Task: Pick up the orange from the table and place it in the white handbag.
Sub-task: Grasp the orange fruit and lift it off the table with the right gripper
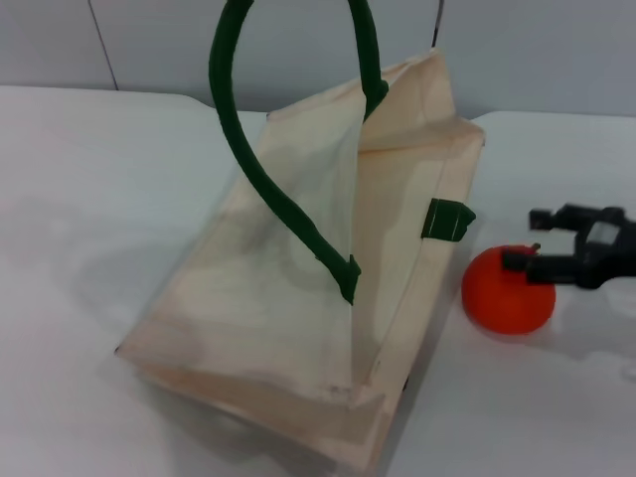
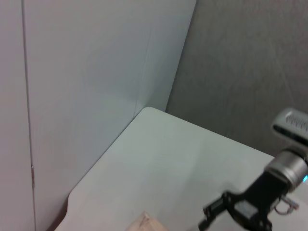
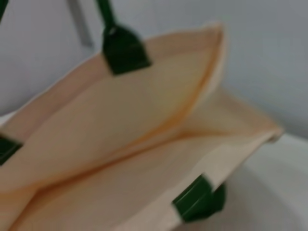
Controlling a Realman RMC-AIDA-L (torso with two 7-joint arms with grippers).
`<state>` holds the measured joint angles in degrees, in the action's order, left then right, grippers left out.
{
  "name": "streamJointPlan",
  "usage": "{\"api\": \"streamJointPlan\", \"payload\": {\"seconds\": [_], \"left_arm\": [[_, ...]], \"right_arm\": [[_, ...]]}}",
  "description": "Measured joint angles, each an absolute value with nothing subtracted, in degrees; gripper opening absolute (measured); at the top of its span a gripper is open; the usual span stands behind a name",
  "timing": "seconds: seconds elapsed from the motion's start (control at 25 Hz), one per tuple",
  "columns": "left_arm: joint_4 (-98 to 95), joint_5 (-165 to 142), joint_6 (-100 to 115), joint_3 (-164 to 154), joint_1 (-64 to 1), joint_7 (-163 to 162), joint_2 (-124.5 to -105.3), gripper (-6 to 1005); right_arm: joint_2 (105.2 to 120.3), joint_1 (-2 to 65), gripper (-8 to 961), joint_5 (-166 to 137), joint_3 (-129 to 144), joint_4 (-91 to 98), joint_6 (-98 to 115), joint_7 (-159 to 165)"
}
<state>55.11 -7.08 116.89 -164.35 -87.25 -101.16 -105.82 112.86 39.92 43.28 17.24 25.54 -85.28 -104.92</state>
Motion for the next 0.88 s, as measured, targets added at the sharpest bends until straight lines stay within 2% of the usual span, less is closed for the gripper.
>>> {"api": "streamJointPlan", "payload": {"seconds": [0.36,0.56,0.88], "left_arm": [[55.1,-7.0,116.9,-164.4,-87.1,-101.4,-105.85,121],[55.1,-6.9,116.9,-164.4,-87.1,-101.6,-105.86,121],[55.1,-6.8,116.9,-164.4,-87.0,-101.6,-105.89,121]], "right_arm": [[114.18,40.7,888,39.9,21.7,25.4,-78.5,-102.5],[114.43,41.0,881,37.9,24.2,25.4,-77.3,-102.3],[114.48,40.9,693,38.2,24.8,25.9,-76.8,-103.2]]}}
